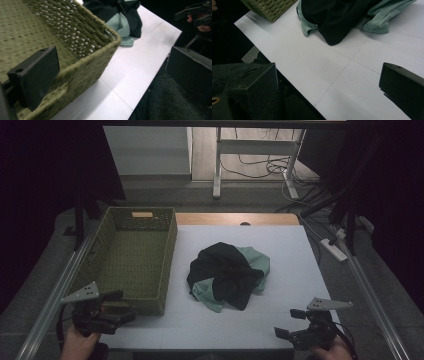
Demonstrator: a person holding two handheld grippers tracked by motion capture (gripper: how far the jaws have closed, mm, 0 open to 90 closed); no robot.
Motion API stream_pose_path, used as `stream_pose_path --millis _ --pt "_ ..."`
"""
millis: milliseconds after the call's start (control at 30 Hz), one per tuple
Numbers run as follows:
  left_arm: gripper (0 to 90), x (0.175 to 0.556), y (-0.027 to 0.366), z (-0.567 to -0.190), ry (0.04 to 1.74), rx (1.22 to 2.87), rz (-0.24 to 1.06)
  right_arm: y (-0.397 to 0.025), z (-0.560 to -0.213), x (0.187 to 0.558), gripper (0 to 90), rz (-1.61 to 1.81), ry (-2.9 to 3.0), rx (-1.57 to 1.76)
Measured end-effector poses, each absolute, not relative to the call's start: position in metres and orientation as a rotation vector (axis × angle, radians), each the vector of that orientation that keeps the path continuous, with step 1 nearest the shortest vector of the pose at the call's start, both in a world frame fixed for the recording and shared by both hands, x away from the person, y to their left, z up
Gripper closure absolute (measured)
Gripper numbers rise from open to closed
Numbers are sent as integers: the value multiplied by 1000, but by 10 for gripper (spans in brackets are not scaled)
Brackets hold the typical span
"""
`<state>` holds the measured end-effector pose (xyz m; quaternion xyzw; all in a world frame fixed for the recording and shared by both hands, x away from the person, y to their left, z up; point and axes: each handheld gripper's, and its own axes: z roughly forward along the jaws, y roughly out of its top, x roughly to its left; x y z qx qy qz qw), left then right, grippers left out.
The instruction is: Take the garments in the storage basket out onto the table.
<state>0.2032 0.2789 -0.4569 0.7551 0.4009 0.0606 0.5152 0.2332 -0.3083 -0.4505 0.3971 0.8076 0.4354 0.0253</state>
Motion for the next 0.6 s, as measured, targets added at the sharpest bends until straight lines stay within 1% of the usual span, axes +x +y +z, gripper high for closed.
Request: stream_pose_path --millis 333,600 --pt "0 191 286 -463 1036 1865 185 -308 -451 233 19 1346 2497 1231" --pt "0 184 295 -467 1071 1864 202 -309 -451 234 19 1347 2494 1238"
